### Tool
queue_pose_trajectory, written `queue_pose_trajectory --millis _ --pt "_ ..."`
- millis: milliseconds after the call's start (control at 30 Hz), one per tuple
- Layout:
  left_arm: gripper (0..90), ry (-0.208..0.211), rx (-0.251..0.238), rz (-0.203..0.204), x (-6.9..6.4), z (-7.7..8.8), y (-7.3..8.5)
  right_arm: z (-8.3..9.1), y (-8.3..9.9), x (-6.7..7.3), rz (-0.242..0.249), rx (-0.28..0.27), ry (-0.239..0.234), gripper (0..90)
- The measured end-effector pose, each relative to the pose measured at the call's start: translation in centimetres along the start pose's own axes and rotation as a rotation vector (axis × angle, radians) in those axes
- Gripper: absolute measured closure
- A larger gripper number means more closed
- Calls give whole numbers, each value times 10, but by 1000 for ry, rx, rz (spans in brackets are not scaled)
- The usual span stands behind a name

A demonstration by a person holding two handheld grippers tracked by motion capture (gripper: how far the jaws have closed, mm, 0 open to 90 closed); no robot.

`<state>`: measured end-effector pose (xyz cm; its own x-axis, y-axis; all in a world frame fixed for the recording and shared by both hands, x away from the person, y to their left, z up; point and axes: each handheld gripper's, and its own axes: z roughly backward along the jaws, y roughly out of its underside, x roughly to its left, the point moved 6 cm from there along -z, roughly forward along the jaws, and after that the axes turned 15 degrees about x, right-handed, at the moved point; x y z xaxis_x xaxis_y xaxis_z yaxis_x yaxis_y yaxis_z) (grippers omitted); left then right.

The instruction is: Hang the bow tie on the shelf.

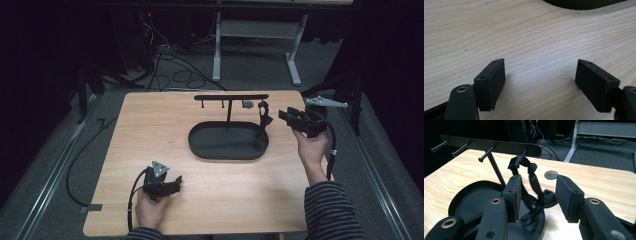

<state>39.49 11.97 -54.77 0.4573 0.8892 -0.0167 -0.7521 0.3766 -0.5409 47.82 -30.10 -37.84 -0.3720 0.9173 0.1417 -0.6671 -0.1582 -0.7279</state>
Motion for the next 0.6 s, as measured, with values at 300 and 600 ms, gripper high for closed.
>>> queue_pose_trajectory --millis 300,600 --pt "247 0 -1 0 0 0 0 10 8 -4 -6 -6 5 576" --pt "247 0 -1 0 0 0 0 17 16 -6 -8 -11 3 576"
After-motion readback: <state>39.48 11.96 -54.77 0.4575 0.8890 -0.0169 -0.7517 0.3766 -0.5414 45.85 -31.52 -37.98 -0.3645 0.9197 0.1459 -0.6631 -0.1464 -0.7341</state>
